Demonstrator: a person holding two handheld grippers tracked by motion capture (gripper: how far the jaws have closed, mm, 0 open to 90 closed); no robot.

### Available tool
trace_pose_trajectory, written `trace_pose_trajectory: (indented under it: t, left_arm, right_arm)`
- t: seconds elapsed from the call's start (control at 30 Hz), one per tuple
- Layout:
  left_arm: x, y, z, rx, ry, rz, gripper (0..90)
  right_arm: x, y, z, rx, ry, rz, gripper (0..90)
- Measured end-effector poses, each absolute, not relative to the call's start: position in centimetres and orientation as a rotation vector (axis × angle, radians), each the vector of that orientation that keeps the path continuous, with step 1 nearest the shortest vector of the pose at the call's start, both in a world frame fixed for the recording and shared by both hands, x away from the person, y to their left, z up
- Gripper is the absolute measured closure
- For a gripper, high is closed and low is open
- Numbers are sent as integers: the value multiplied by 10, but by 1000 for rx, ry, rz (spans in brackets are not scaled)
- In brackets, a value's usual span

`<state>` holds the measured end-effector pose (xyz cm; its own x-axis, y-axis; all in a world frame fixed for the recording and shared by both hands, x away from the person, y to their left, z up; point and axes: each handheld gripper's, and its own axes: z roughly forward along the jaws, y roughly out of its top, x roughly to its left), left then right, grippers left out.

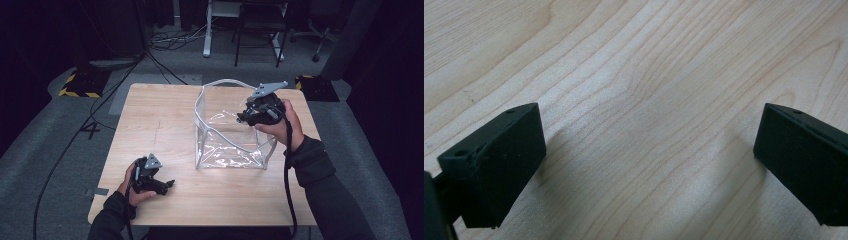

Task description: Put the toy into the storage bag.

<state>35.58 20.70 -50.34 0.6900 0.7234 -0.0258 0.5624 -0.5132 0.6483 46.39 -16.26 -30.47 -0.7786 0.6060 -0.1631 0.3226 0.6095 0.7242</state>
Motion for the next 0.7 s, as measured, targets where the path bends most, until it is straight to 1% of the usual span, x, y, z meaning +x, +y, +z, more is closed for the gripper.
trace_pose_trajectory:
  t: [0.27, 0.4, 0.7]
  left_arm:
    - [356, 207, -503, 2259, 980, 325, 6]
    - [356, 208, -503, 2260, 977, 353, 6]
    - [356, 207, -503, 2261, 977, 335, 6]
  right_arm:
    - [466, -161, -310, 709, 2562, 867, 484]
    - [467, -163, -315, 733, 2579, 838, 484]
    - [464, -169, -320, 739, 2619, 792, 484]
